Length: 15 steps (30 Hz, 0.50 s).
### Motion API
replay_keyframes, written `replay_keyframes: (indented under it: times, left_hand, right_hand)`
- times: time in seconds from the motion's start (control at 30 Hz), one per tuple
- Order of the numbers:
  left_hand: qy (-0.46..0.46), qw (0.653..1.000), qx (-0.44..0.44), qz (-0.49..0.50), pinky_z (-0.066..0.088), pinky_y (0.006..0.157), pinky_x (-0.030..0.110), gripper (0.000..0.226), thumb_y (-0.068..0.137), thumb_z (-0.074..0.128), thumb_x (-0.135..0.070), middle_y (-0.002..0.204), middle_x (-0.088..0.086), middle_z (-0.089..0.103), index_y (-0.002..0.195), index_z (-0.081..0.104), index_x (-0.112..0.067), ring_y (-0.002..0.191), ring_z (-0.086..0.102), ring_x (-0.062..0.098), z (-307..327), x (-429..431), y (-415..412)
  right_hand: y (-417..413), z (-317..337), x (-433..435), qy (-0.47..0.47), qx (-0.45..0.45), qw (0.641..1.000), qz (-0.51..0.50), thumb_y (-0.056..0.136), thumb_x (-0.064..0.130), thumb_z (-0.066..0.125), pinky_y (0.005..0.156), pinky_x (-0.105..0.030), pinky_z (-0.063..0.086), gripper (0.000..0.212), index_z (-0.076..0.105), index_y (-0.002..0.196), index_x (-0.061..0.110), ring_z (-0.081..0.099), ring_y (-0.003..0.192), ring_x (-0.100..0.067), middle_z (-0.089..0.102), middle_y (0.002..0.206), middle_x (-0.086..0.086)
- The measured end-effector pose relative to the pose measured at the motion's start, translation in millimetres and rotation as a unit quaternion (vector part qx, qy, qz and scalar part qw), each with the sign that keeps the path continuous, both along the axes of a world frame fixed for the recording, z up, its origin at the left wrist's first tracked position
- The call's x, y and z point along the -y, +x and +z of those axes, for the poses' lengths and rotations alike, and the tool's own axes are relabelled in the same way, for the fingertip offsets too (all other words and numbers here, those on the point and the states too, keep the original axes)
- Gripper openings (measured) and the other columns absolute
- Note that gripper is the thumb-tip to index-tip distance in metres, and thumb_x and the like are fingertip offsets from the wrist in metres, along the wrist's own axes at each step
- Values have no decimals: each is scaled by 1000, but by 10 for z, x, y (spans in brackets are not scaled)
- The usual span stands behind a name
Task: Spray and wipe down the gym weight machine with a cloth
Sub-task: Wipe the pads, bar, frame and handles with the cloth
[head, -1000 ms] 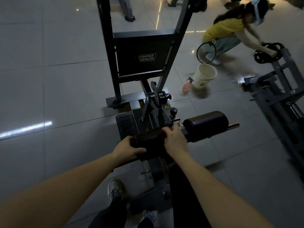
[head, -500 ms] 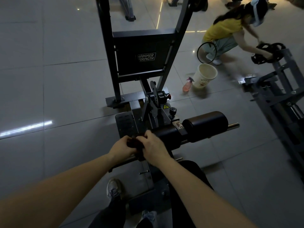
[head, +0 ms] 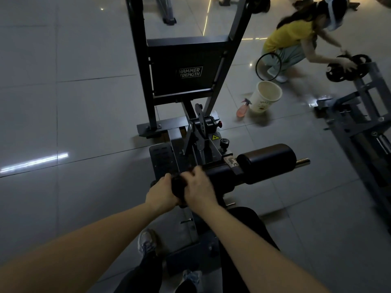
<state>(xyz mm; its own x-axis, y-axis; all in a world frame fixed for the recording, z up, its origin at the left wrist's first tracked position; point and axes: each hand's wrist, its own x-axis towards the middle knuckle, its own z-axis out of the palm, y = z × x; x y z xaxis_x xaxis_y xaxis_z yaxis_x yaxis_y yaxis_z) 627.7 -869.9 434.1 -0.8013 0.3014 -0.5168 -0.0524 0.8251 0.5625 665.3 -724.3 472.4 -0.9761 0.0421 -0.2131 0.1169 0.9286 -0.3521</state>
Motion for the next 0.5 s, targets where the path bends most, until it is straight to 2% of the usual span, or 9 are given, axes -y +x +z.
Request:
replay_keyframes:
  times: [0.07, 0.13, 0.23, 0.3, 0.37, 0.43, 0.5]
  left_hand:
    - [34, 999, 11, 3, 58, 76, 38, 52, 75, 82, -41, 103, -5, 61, 109, 46, -24, 84, 62, 11, -21, 42, -22]
    - [85, 994, 58, 39, 56, 78, 32, 54, 75, 84, -45, 102, -5, 65, 111, 50, -23, 88, 65, 12, -9, 100, -67]
    - [113, 982, 121, 86, 52, 80, 27, 59, 75, 85, -52, 104, -7, 67, 115, 56, -20, 92, 65, 9, -16, 126, -138]
    - [99, 983, 136, 77, 54, 84, 29, 60, 76, 84, -54, 103, -7, 69, 117, 63, -17, 91, 66, 9, -34, 109, -148]
    - [73, 988, 128, 52, 53, 83, 27, 63, 75, 84, -53, 106, -8, 67, 120, 62, -15, 94, 65, 12, 5, 80, -146]
    - [46, 993, 107, 35, 54, 86, 30, 73, 70, 88, -50, 114, -6, 60, 124, 50, -18, 102, 62, 17, 24, 37, -115]
    - [32, 995, 81, 37, 57, 89, 39, 81, 63, 91, -48, 117, -5, 55, 122, 42, -21, 104, 61, 21, 48, -7, -60]
  right_hand:
    - [68, 62, 111, -37, 16, 993, 114, 91, 13, 60, 88, -44, 52, 41, 58, 132, 16, 53, 101, -31, 47, 119, -14]
    - [27, 65, -98, -3, -8, 989, 144, 88, 12, 64, 87, -42, 53, 45, 58, 132, 18, 54, 100, -29, 49, 117, -12]
    - [-80, 11, -664, 88, -37, 995, 11, 87, 11, 63, 88, -41, 53, 44, 60, 128, 23, 55, 103, -29, 48, 116, -9]
    - [-147, 37, -987, 121, -15, 987, -103, 89, 12, 60, 90, -42, 52, 42, 60, 129, 23, 53, 107, -31, 45, 121, -11]
    - [-219, 45, -1108, 136, 10, 974, -180, 92, 15, 58, 89, -44, 52, 37, 60, 128, 20, 51, 108, -32, 43, 124, -13]
    - [-270, 42, -955, 157, 9, 969, -192, 94, 19, 56, 89, -42, 50, 32, 60, 125, 18, 50, 109, -31, 43, 125, -14]
    - [-262, 4, -551, 136, -15, 980, -141, 93, 21, 54, 90, -41, 47, 28, 61, 120, 16, 49, 109, -30, 46, 123, -13]
